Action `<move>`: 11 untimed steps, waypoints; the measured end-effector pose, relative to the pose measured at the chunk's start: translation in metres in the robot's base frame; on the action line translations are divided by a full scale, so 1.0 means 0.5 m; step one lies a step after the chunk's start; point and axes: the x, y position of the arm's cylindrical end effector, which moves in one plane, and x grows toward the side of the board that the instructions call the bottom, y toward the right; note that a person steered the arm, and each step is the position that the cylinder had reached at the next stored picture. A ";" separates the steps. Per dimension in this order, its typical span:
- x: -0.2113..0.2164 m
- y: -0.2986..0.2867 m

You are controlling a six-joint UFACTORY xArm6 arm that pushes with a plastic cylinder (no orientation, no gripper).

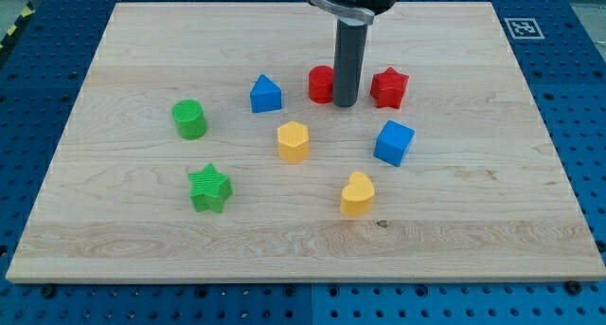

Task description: Push the red star towards the blue cube

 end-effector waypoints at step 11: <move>-0.059 0.190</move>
